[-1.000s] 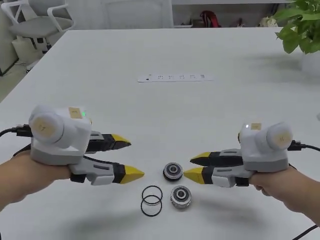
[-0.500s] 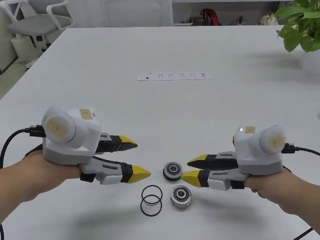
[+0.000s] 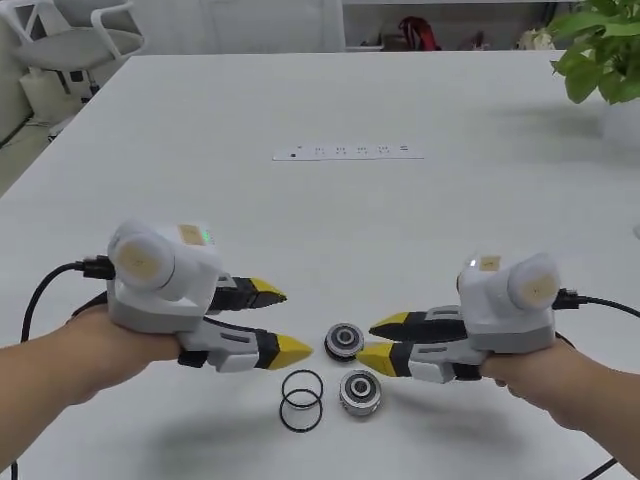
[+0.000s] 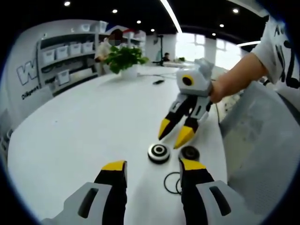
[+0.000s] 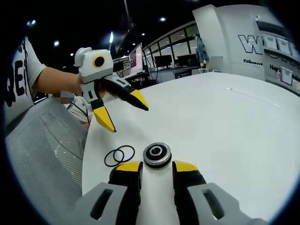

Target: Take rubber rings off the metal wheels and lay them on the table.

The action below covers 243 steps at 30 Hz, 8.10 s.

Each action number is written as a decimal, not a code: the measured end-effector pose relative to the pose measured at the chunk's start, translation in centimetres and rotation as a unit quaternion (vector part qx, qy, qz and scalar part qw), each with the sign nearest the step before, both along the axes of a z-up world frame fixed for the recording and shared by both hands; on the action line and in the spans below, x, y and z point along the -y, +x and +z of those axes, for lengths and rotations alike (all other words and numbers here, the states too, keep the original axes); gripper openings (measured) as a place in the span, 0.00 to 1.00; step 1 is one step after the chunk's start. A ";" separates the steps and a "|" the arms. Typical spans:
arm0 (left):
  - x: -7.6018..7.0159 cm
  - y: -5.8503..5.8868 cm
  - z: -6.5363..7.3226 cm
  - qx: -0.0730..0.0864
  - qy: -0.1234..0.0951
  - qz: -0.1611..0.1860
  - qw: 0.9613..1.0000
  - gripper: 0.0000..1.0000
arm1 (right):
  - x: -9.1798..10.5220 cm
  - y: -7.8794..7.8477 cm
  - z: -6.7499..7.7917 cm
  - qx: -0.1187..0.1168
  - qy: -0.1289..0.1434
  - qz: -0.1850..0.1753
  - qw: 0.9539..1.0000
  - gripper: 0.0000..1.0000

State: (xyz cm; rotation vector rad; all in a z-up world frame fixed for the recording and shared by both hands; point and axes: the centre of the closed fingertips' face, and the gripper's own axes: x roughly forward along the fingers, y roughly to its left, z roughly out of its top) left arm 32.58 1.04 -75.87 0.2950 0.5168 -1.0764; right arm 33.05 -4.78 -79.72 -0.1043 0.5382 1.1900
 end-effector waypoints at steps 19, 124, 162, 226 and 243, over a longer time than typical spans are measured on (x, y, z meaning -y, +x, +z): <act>1.2 0.1 -1.2 -0.014 0.002 -0.005 1.000 0.42 | -0.1 0.0 -0.3 0.001 -0.006 0.002 1.000 0.19; 5.1 1.1 -3.6 -0.007 0.039 -0.024 0.999 0.14 | -1.1 0.1 -0.4 0.016 -0.008 0.009 1.000 0.22; 5.3 1.7 -3.6 -0.011 0.039 -0.015 0.999 0.13 | -0.7 0.8 -0.7 0.036 -0.028 0.015 0.999 0.21; 5.2 1.8 -3.6 -0.010 0.042 -0.004 0.999 0.13 | 0.9 1.3 -1.0 -0.084 0.015 -0.068 0.994 0.00; 5.3 1.7 -3.6 -0.006 0.046 -0.007 0.999 0.12 | 1.0 1.7 -0.1 -0.142 0.082 -0.108 0.980 0.00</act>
